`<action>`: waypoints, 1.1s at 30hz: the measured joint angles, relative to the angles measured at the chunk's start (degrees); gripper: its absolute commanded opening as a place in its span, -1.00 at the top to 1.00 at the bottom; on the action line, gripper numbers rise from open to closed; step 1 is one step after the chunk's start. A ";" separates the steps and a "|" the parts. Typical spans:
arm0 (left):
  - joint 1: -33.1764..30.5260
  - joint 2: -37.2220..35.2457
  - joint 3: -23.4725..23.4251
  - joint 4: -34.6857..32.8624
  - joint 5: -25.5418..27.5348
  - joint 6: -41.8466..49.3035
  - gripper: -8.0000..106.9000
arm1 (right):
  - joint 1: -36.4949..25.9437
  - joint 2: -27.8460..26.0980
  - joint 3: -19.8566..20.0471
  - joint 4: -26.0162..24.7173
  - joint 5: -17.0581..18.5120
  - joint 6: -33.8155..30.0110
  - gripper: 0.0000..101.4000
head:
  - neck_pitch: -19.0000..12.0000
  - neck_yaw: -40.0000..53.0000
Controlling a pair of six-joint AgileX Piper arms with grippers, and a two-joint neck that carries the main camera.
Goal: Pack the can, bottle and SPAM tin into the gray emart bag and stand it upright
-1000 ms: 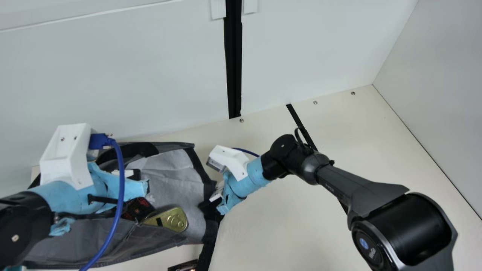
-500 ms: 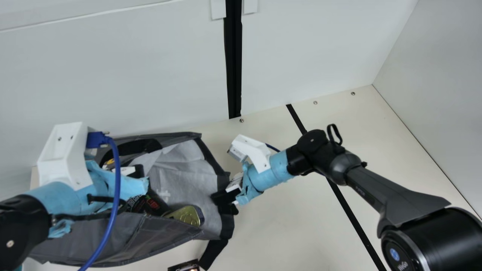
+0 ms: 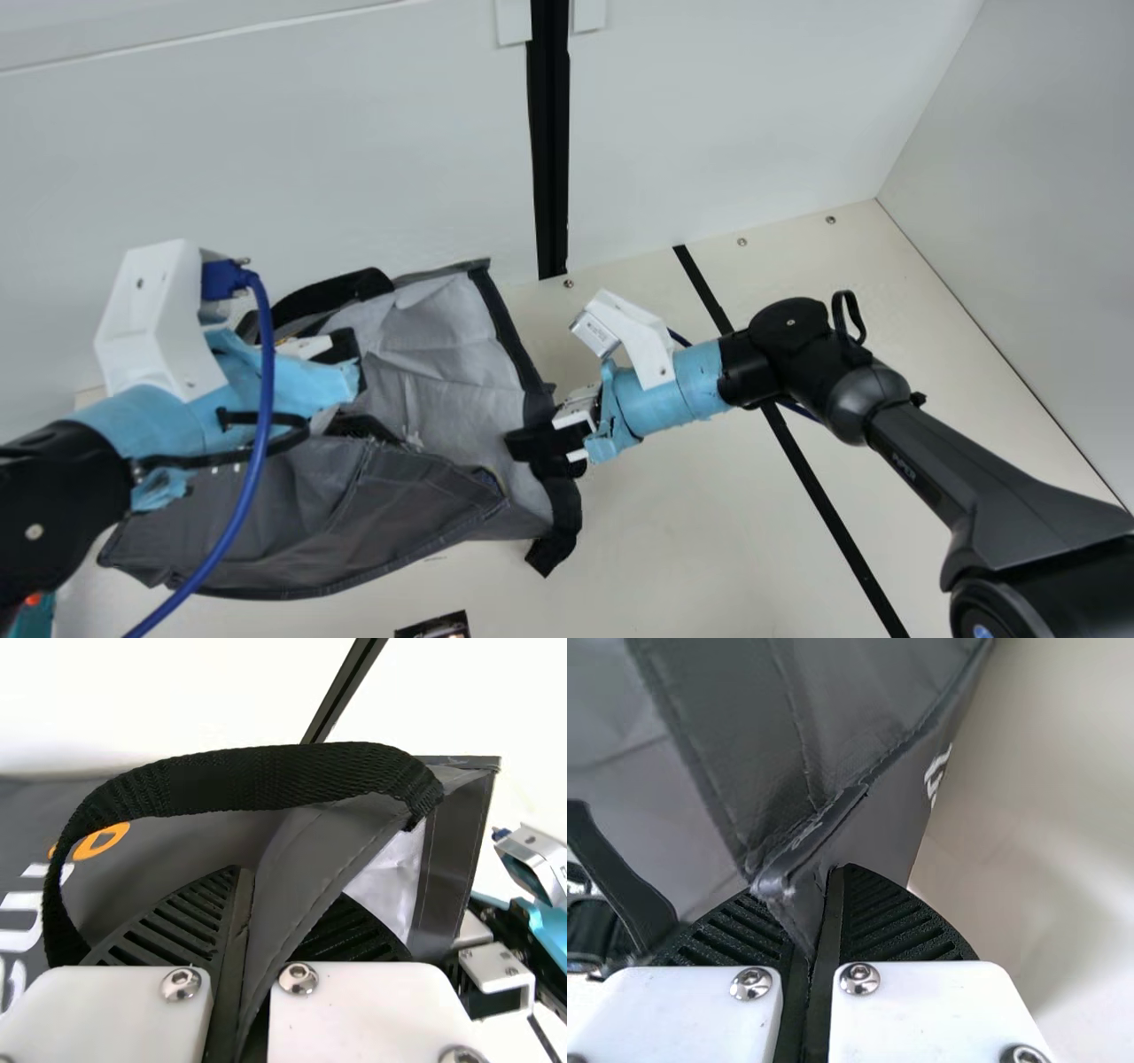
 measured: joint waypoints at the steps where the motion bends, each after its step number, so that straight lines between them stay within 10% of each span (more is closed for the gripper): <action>1: 0.13 0.27 -0.29 -0.39 -0.53 0.26 1.00 | 0.08 -0.29 0.06 0.44 0.00 0.31 1.00 | 0.00 -0.09; 33: 3.36 3.56 -11.05 -3.84 0.22 5.85 1.00 | 0.93 -8.01 -6.39 15.85 0.30 11.68 1.00 | 0.00 -0.09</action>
